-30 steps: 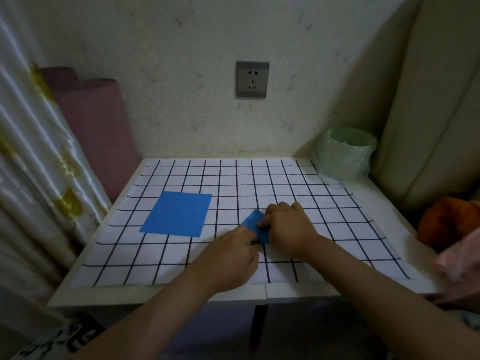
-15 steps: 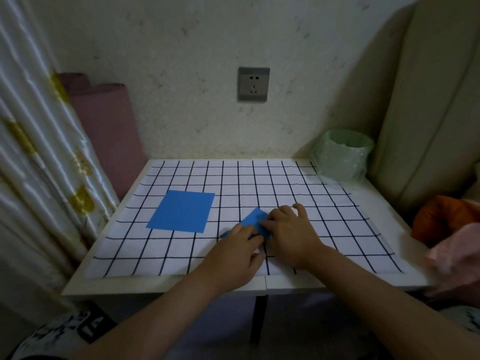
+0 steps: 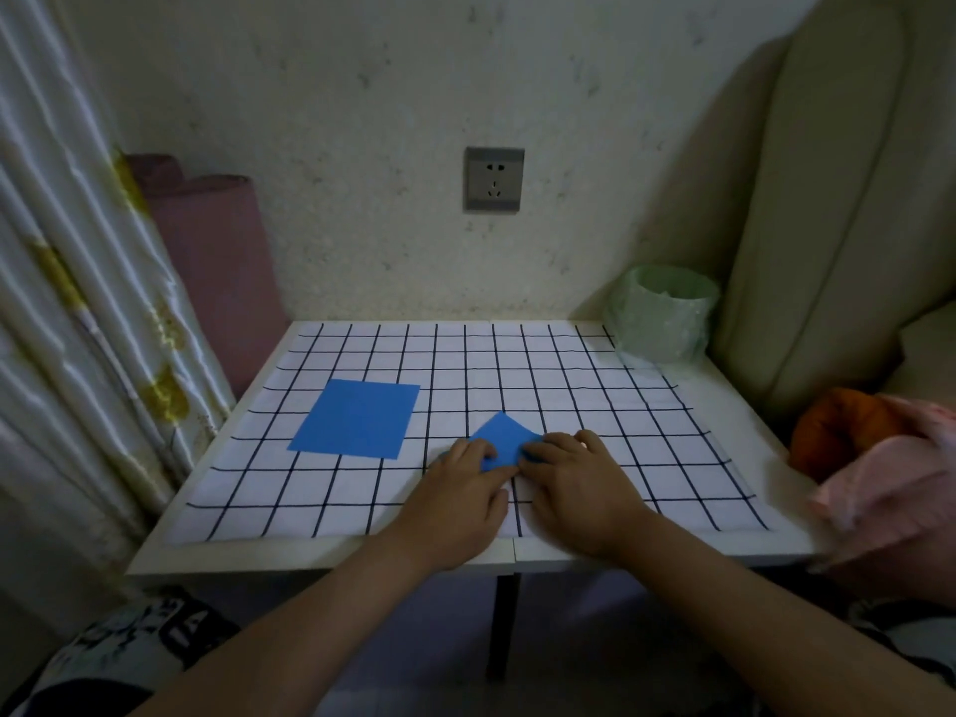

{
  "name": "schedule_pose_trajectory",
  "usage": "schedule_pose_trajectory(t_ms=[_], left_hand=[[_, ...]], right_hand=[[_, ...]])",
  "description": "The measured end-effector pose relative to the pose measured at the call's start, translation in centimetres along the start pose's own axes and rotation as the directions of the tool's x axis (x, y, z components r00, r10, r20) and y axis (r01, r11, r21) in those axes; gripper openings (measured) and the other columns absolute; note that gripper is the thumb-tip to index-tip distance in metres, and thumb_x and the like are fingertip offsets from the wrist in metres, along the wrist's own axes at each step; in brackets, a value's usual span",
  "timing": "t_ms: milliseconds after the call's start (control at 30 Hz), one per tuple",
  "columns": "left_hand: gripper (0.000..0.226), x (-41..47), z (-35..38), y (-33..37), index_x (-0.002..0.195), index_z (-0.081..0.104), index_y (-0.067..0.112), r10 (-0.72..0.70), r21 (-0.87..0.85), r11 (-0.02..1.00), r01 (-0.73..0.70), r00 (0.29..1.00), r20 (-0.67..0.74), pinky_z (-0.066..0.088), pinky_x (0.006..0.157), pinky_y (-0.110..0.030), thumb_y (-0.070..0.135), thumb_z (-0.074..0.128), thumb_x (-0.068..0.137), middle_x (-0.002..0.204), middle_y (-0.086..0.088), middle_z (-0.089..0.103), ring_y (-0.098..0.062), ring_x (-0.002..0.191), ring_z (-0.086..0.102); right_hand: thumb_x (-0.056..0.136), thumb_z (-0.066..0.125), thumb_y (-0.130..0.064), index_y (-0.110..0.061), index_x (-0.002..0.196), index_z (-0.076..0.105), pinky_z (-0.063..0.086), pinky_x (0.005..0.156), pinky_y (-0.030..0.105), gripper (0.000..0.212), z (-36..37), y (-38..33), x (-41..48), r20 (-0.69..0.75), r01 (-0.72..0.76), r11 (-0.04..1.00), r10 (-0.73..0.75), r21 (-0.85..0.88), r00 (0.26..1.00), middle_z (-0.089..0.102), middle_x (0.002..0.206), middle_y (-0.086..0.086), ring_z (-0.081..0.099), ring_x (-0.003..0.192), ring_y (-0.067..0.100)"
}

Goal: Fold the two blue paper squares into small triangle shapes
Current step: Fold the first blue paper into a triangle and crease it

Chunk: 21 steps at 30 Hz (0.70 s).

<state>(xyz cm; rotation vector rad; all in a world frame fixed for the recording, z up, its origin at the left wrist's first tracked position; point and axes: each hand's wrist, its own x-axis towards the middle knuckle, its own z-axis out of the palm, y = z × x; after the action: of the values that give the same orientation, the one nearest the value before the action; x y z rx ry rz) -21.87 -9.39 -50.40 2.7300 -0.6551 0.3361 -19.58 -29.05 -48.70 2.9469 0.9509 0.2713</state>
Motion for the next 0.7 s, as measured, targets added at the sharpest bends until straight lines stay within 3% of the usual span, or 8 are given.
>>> schedule_pose_trajectory(t_ms=[100,200,333,500,633,700], left_hand=[[0.047,-0.3,-0.4,-0.1,0.134,0.059,0.027,-0.061,0.095,0.994,0.062,0.998,-0.014,0.035,0.108,-0.038,0.039,0.035,0.094,0.141,-0.006,0.046,-0.02,0.129,0.037],[0.045,-0.8,-1.0,-0.6,0.129,0.063,0.029,-0.137,0.085,0.987,0.137,0.991,-0.009,0.038,0.107,-0.038,0.038,0.038,0.094,0.146,-0.007,0.045,-0.022,0.129,0.04],[0.035,-1.5,-1.5,-1.2,0.107,0.072,0.019,-0.228,0.007,0.974,0.228,0.973,-0.021,0.047,0.092,-0.035,0.034,0.041,0.098,0.143,-0.006,0.048,-0.021,0.12,0.048],[0.04,-2.2,-2.3,-2.6,0.108,0.071,0.007,-0.355,-0.052,0.933,0.357,0.934,0.035,0.039,0.104,-0.032,0.029,0.039,0.101,0.148,-0.006,0.047,-0.02,0.13,0.046],[0.042,-2.6,-2.7,-3.0,0.102,0.067,0.001,-0.373,-0.103,0.922,0.373,0.927,0.021,0.049,0.082,-0.034,0.028,0.036,0.1,0.11,-0.007,0.066,-0.022,0.095,0.06],[0.039,-2.6,-2.8,-3.0,0.104,0.068,0.001,-0.371,-0.079,0.925,0.371,0.928,0.024,0.048,0.083,-0.03,0.026,0.037,0.101,0.113,-0.006,0.066,-0.02,0.093,0.06]], right_hand=[[0.096,0.029,-0.039,-0.024,0.125,0.064,0.027,0.105,0.041,0.048,0.1,0.0,0.1,0.002,-0.005,1.0,0.005,0.007,1.0,0.057,0.135,-0.004,0.047,0.123,0.018],[0.094,0.02,-0.041,-0.025,0.125,0.063,0.026,0.105,0.043,0.055,0.1,-0.2,0.2,0.005,-0.017,1.0,0.017,-0.007,1.0,0.057,0.135,-0.004,0.048,0.123,0.017],[0.095,0.021,-0.04,-0.024,0.126,0.062,0.026,0.106,0.044,0.054,0.0,-0.4,0.2,0.014,-0.034,0.999,0.034,-0.002,0.999,0.055,0.137,-0.003,0.049,0.124,0.018],[0.098,0.028,-0.038,-0.025,0.128,0.059,0.023,0.112,0.048,0.045,0.3,-0.6,0.2,0.038,-0.058,0.998,0.057,0.018,0.998,0.052,0.14,-0.003,0.047,0.127,0.018],[0.099,0.029,-0.038,-0.026,0.13,0.058,0.018,0.115,0.048,0.044,0.3,-0.5,0.3,0.041,-0.078,0.997,0.077,0.028,0.996,0.05,0.143,-0.004,0.045,0.13,0.017],[0.099,0.029,-0.038,-0.027,0.13,0.058,0.017,0.116,0.049,0.044,0.3,-0.6,0.2,0.041,-0.082,0.996,0.081,0.034,0.996,0.05,0.143,-0.004,0.044,0.13,0.016]])
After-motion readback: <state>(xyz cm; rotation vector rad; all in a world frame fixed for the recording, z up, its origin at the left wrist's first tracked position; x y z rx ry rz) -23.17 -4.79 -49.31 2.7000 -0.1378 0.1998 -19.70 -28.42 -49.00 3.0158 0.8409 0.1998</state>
